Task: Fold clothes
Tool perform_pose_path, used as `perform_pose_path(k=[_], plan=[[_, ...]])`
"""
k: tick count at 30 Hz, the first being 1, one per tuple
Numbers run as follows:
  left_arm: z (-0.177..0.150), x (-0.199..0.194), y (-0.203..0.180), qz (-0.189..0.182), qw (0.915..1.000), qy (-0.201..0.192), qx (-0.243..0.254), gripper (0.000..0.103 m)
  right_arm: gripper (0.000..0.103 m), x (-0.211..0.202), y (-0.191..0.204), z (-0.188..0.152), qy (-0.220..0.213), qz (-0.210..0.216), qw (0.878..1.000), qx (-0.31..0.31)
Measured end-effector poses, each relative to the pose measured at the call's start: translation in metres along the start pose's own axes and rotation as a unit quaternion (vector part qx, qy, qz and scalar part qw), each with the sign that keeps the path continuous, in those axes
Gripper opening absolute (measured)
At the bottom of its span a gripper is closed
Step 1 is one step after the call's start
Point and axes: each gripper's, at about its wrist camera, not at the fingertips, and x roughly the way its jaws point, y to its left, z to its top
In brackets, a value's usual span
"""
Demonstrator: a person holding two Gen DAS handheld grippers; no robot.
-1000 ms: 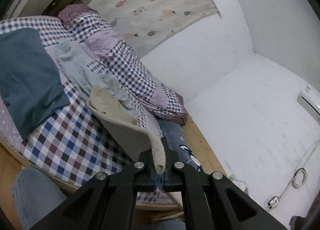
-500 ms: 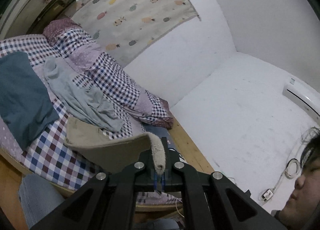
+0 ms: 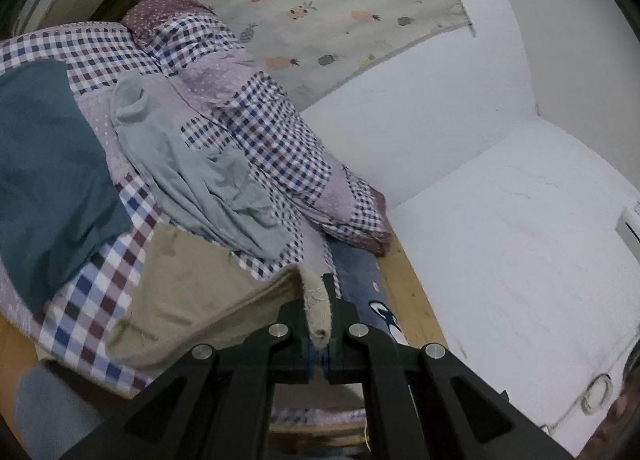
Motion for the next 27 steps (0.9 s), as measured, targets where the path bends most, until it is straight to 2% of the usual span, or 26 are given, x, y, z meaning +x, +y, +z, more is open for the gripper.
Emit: perform_pose_path(k=[3, 7, 11, 17, 23, 24, 26, 27], plan=[[0.025, 0.034, 0.012, 0.027, 0.9996, 0.0, -0.003, 0.0, 0.001, 0.05, -0.012, 0.008, 0.019, 0.015, 1.0, 0.004], [0.06, 0.106, 0.044, 0.071, 0.9973, 0.018, -0.006, 0.0, 0.001, 0.142, -0.018, 0.005, 0.061, 0.054, 0.997, 0.011], [0.083, 0.189, 0.083, 0.123, 0.9912, 0.046, -0.014, 0.0, 0.001, 0.24, -0.019, -0.009, 0.12, 0.091, 0.988, 0.015], [0.103, 0.307, 0.153, 0.216, 0.9722, 0.085, -0.033, 0.0, 0.001, 0.396, -0.01, -0.053, 0.239, 0.138, 0.961, 0.032], [0.106, 0.383, 0.204, 0.283, 0.9523, 0.11, -0.028, 0.001, 0.001, 0.462, -0.02, -0.104, 0.321, 0.124, 0.933, 0.106], [0.104, 0.394, 0.212, 0.293, 0.9481, 0.121, -0.025, 0.001, 0.004, 0.472, -0.022, -0.112, 0.333, 0.12, 0.927, 0.12], [0.104, 0.407, 0.224, 0.293, 0.9458, 0.135, -0.032, 0.003, 0.037, 0.492, -0.027, -0.129, 0.358, 0.113, 0.915, 0.148], [0.105, 0.409, 0.229, 0.286, 0.9474, 0.138, -0.04, 0.008, 0.045, 0.502, -0.029, -0.137, 0.37, 0.109, 0.908, 0.162]])
